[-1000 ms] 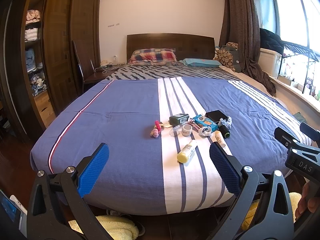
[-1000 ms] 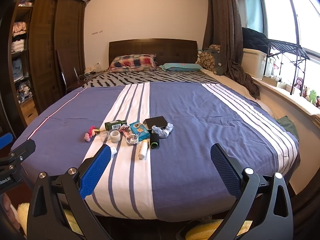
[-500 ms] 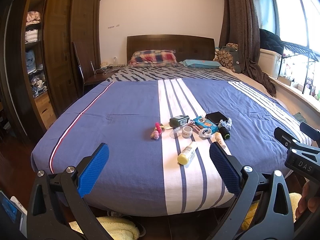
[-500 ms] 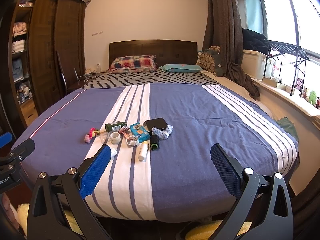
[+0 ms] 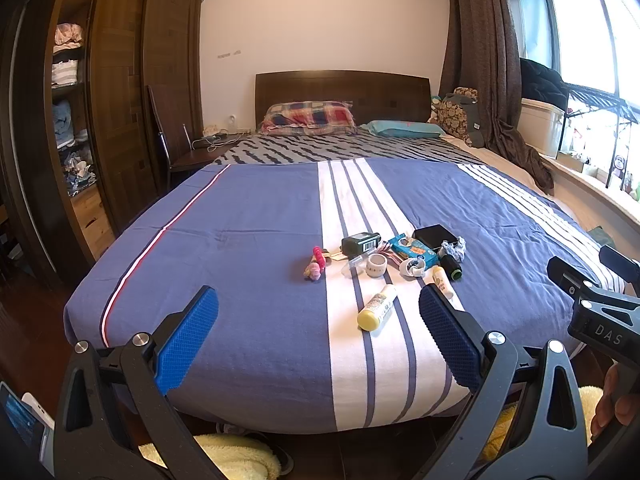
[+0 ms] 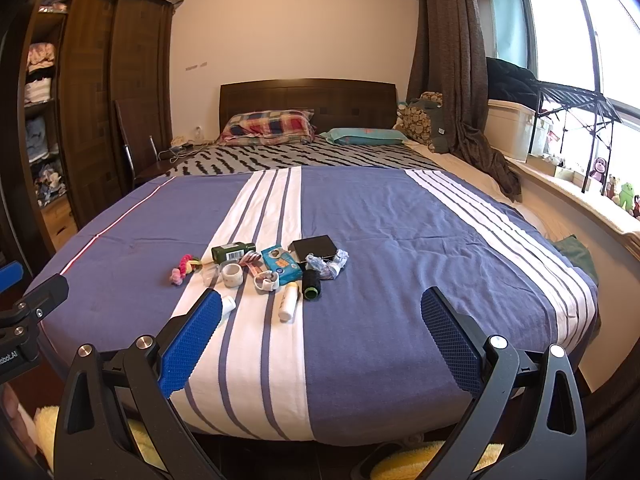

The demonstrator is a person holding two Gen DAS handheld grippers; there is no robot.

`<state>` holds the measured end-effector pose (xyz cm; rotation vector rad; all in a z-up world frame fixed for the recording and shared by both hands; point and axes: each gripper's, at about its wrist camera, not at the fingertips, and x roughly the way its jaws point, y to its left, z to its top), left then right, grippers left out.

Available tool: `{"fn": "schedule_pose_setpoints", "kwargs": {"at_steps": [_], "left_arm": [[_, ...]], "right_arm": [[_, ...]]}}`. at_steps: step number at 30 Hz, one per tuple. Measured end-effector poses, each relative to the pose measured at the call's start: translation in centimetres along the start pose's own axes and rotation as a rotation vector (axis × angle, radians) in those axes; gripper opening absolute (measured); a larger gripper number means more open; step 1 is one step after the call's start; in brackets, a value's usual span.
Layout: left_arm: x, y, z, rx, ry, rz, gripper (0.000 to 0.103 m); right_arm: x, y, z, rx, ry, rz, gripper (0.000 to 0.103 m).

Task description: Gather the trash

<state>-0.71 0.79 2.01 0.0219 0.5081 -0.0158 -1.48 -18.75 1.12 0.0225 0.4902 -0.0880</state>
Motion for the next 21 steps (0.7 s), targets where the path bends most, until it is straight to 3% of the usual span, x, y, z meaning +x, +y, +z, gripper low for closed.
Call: {"fn": "schedule_pose_setpoints", "kwargs": {"at_steps": [13, 21], "left_arm": [[2.9, 0.5, -1.0, 0.005, 0.057, 0.013, 0.095], [9.0, 0.5, -3.6, 0.025, 0.186, 0.006, 0.095]], "right_arm": [[2.7, -0.7, -0.9, 0.008, 0.056, -0.016, 0.1], [8.6, -0.4, -2.9, -0.005, 0.177, 0.005, 0.1]]}}
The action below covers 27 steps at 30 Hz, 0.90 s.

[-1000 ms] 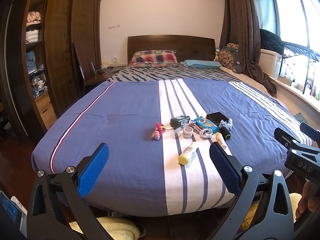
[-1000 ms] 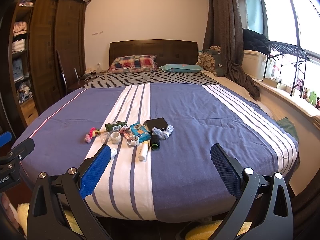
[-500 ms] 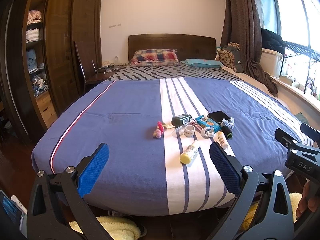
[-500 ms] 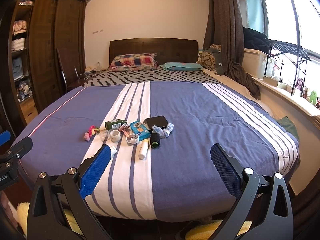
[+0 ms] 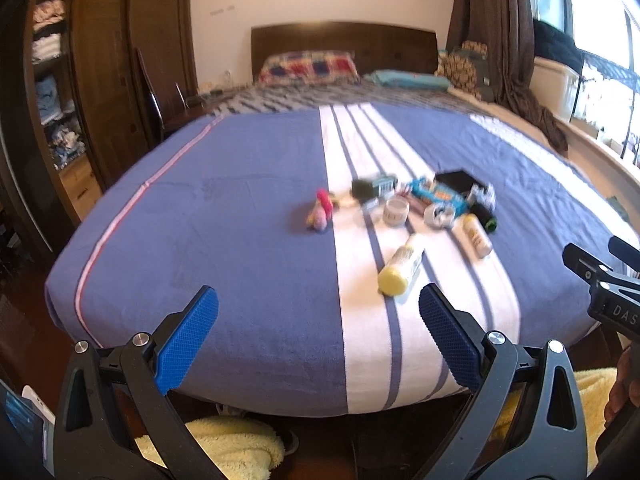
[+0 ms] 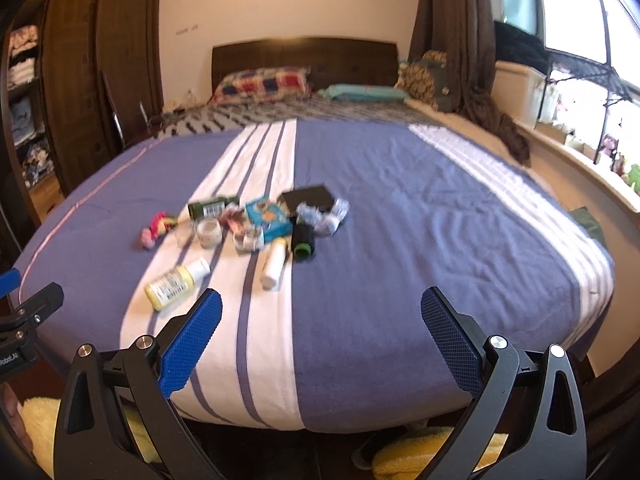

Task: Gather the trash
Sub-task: 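Grasp the yellow lotion bottle with the left gripper while the right grasps the white tube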

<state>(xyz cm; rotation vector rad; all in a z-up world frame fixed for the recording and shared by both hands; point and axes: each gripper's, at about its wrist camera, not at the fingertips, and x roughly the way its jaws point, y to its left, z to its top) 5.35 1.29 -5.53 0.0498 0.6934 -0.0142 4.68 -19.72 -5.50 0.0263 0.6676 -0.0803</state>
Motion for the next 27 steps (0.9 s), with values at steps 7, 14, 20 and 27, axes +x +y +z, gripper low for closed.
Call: {"fn": "schedule_pose_setpoints", "kwargs": {"at_steps": [7, 14, 20, 27], "left_arm": [[5.4, -0.9, -0.6, 0.049, 0.082, -0.058, 0.095], [9.0, -3.7, -0.9, 0.101, 0.132, -0.135, 0.085], [11.2, -5.0, -0.2, 0.099, 0.15, -0.195, 0.069], [13.5, -6.0, 0.6, 0.133, 0.164, -0.223, 0.048]], "right_arm": [[5.3, 0.3, -0.2, 0.021, 0.068, 0.036, 0.1], [9.1, 1.3, 0.8, 0.03, 0.116, 0.121, 0.088], [12.6, 2.8, 1.6, 0.0, 0.175, 0.146, 0.057], [14.2, 2.9, 2.1, -0.015, 0.185, 0.129, 0.035]]}}
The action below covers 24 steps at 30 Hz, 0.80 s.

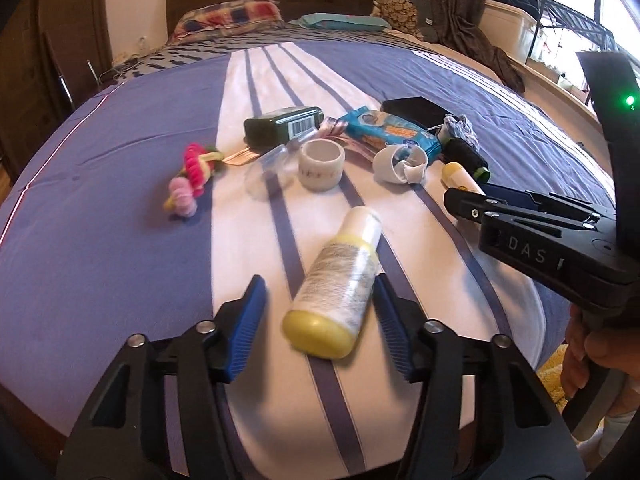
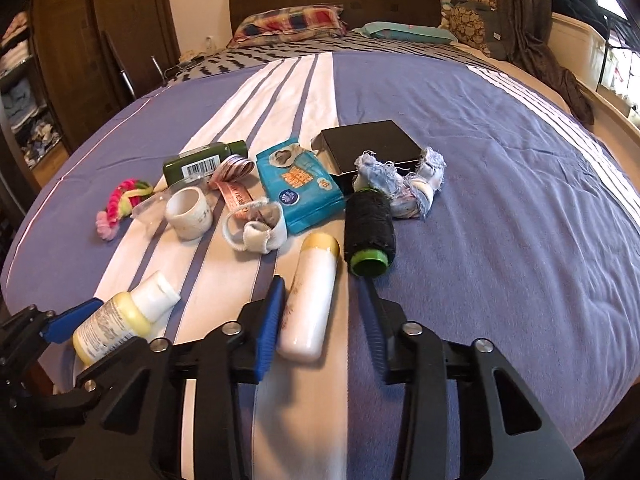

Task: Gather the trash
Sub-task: 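Grasp the yellow lotion bottle with the left gripper while the right grasps the white tube, then carry the bottle and tube down past the bed edge toward the black bin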

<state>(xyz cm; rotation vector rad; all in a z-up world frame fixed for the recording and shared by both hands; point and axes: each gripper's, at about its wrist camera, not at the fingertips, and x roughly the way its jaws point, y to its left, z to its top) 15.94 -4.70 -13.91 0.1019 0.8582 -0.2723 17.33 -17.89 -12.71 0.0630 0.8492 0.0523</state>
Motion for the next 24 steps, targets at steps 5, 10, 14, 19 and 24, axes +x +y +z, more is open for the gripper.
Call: {"fn": "schedule_pose_setpoints", "kwargs": {"at_steps": [5, 10, 14, 19, 24], "left_arm": [[0.3, -0.4, 0.0, 0.013, -0.004, -0.005, 0.039], [0.0, -0.7, -0.4, 0.026, -0.008, -0.001, 0.03], [-0.7, -0.8, -1.2, 0.021, -0.011, 0.005, 0.029], [-2.0, -0.6, -2.4, -0.009, -0.015, -0.004, 0.029], [-4.1, -0.9, -4.0, -0.019, -0.026, -0.011, 0.029]], "right_arm": [[0.0, 0.5, -0.8, -0.064, -0.035, -0.012, 0.026], [-0.4, 0.2, -1.0, -0.057, -0.029, 0.015, 0.021], [-1.5, -0.1, -1.7, -0.051, -0.024, 0.053, 0.021], [-2.6, -0.4, -3.0, -0.043, -0.015, 0.069, 0.021], [-4.8, -0.4, -4.6, -0.062, -0.021, 0.058, 0.021]]}}
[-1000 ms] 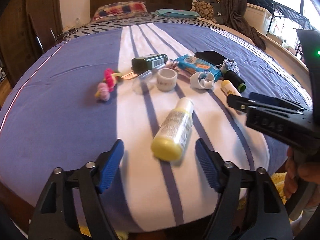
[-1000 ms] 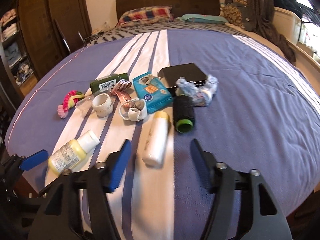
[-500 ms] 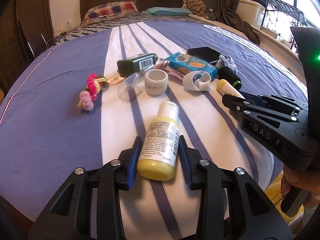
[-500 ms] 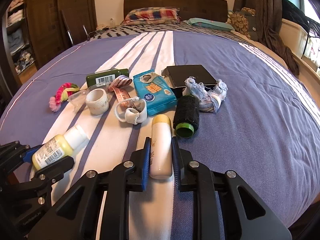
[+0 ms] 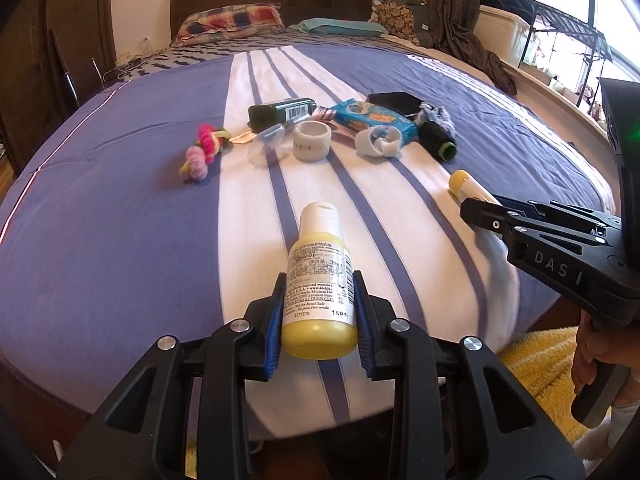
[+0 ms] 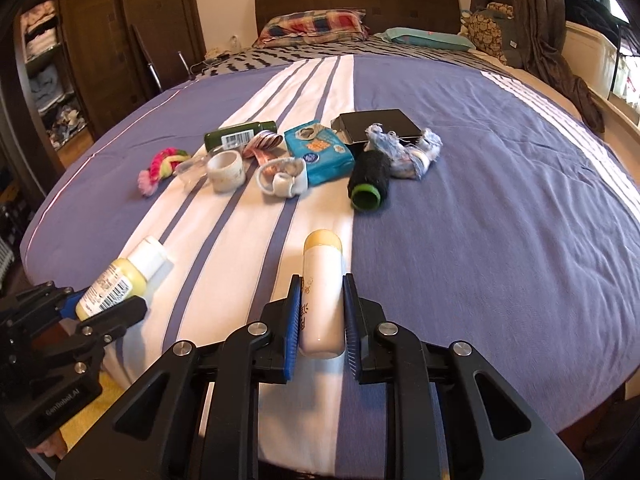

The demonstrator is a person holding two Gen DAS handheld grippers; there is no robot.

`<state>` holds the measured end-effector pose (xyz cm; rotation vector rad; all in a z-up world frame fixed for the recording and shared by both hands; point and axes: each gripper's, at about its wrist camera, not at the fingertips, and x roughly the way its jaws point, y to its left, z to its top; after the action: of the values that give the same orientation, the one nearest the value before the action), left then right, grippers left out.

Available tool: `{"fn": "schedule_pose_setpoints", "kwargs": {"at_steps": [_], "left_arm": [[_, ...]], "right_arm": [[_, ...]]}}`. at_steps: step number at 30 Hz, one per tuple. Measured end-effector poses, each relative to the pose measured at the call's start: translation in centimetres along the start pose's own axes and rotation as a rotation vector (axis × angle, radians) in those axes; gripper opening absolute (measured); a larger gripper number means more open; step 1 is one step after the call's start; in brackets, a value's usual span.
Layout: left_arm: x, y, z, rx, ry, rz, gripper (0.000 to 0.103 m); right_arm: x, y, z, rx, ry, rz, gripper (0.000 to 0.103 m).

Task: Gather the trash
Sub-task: 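Carry the bottle and tube down past the bed edge toward the black bin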

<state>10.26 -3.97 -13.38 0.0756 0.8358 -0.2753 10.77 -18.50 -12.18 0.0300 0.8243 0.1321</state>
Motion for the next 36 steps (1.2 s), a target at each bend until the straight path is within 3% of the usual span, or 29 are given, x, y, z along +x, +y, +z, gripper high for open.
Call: {"fn": "schedule_pose_setpoints", "kwargs": {"at_steps": [11, 18, 25, 36], "left_arm": [[-5.3, -0.9, -3.5, -0.006, -0.055, 0.0, 0.029], [-6.2, -1.5, -6.3, -0.021, -0.039, -0.005, 0.029], [-4.1, -2.0, -9.4, -0.038, 0.045, -0.041, 0.029], [2.2, -2.8, -14.6, -0.052, 0.244, -0.094, 0.029]], "right_arm": [[-6.0, 0.5, -4.2, -0.037, -0.042, 0.011, 0.021], [-6.9, 0.8, -7.2, -0.047, -0.009, 0.017, 0.021], [-5.5, 0.5, -10.3, -0.042, 0.066, 0.01, 0.021], [0.2, 0.5, -14.5, -0.016, 0.248, 0.038, 0.021]]}}
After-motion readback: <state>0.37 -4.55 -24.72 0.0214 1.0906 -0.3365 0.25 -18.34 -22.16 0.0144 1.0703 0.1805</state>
